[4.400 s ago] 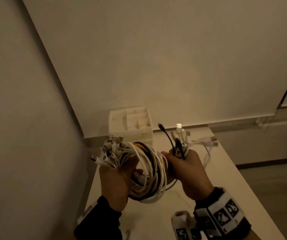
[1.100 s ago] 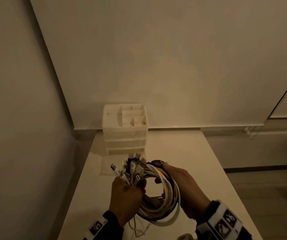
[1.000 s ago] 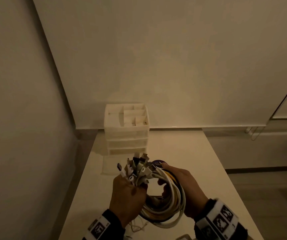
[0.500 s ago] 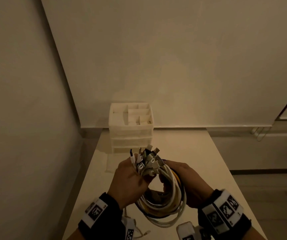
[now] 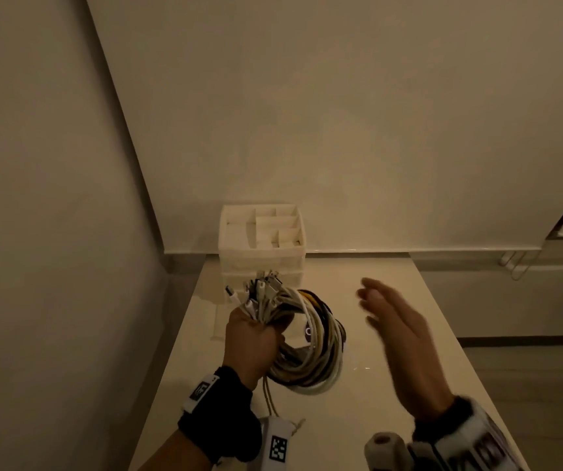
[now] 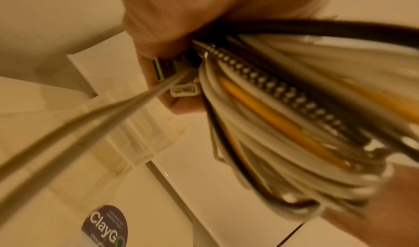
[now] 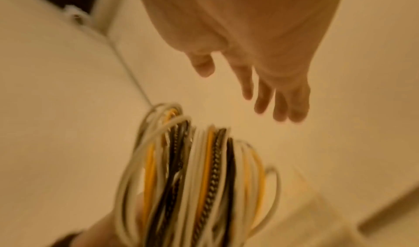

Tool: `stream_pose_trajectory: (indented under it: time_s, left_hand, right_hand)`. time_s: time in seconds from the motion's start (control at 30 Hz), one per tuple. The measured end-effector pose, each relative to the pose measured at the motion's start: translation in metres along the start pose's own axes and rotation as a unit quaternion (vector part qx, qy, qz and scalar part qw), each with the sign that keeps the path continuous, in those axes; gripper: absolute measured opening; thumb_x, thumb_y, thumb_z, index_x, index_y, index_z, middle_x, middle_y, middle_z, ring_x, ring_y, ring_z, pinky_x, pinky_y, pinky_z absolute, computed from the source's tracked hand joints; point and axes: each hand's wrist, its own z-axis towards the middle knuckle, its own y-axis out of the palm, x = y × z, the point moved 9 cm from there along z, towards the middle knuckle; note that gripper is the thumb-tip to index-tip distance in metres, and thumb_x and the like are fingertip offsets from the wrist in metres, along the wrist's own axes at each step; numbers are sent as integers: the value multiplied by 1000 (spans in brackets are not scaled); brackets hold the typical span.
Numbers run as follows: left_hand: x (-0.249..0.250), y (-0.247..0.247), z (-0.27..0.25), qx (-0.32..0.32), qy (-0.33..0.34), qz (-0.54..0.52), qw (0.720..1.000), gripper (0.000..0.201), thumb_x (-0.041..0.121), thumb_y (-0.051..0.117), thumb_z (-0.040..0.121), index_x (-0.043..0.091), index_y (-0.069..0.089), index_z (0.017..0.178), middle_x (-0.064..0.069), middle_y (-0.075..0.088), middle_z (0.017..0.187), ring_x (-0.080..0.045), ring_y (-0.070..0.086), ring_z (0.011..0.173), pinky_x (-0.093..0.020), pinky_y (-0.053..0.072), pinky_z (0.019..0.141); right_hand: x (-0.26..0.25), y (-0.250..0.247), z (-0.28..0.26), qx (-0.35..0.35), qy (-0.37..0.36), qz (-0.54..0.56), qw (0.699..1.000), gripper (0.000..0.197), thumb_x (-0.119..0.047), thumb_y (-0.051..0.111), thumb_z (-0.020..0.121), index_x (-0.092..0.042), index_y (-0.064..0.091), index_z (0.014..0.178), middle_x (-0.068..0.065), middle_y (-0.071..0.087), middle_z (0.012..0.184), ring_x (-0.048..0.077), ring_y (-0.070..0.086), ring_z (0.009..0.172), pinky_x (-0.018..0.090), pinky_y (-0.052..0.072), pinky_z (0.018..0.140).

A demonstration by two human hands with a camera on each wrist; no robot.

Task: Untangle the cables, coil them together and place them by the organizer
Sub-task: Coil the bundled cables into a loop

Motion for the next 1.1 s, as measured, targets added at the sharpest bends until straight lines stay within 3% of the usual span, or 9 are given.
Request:
stream_pose_trajectory:
  time_s: [0.07,0.17,0.3,0.47,0.6,0.73,0.83,0.97,1.1]
  left_hand:
    - [5,-7,1,27,-6,-58,998,13,-4,70,81,6,72,90,-7,70,66,-24,61,56,-33,51,52]
    - [9,-9,1,38,-17,-145,989,22,-8,64,85,2,68,104,-5,72,80,-10,65,59,-23,51,49]
    - [20,-1,-1,32,-6,-198,980,33,-5,66,80,3,65,112,-17,69,109,-25,68,94,-35,58,70]
    - [29,19,-18,-44,-44,-253,965,43,14,80,49,16,71,91,-13,70,98,-31,64,93,-46,49,84]
    - [29,-2,-20,-12,6,-254,967,27,31,75,49,31,78,76,-3,74,87,-32,65,93,-47,51,83]
    - [15,-2,-29,-5,26,-202,979,27,-1,68,79,23,78,81,1,75,81,-28,66,83,-39,54,73]
    - [6,7,-39,-26,3,-202,979,29,-14,52,88,8,70,91,-7,74,80,-24,70,73,-36,53,67]
    - [5,36,-51,-141,-89,-378,911,57,33,95,35,7,77,83,-18,73,82,-32,70,71,-36,58,56]
    - [-6,37,-53,-133,-146,-393,898,38,36,62,71,3,74,87,-20,69,91,-34,69,84,-39,55,73]
  right_hand:
    - [-28,-16,-23,14,-99,-40,994,25,-24,50,81,-20,71,93,1,73,95,6,66,90,19,51,80]
    - [-6,29,-59,-262,-10,-89,961,20,-10,54,72,-13,74,68,10,72,73,15,68,72,19,51,74]
    - [78,88,-92,-438,80,-225,867,27,-19,57,90,-8,70,111,11,70,110,25,63,109,23,46,92]
    - [94,117,-70,-260,223,207,916,108,-32,90,47,-3,41,139,25,57,131,45,49,126,52,41,102]
    - [89,76,-47,-42,251,459,851,98,-2,73,33,1,50,128,25,65,119,41,59,115,57,40,104]
    - [53,46,-23,-63,187,319,927,62,-5,59,64,-2,50,126,23,65,109,34,62,93,43,53,75]
    - [30,47,-14,-112,155,142,971,55,-48,67,72,-16,62,116,11,63,116,28,62,105,44,53,86]
    - [14,50,-19,-130,104,-22,986,80,-92,50,57,-35,65,110,-11,69,109,9,66,104,42,48,99]
    - [12,56,-25,-181,109,-76,974,81,-91,57,50,-38,61,113,-17,70,107,1,67,99,38,51,97]
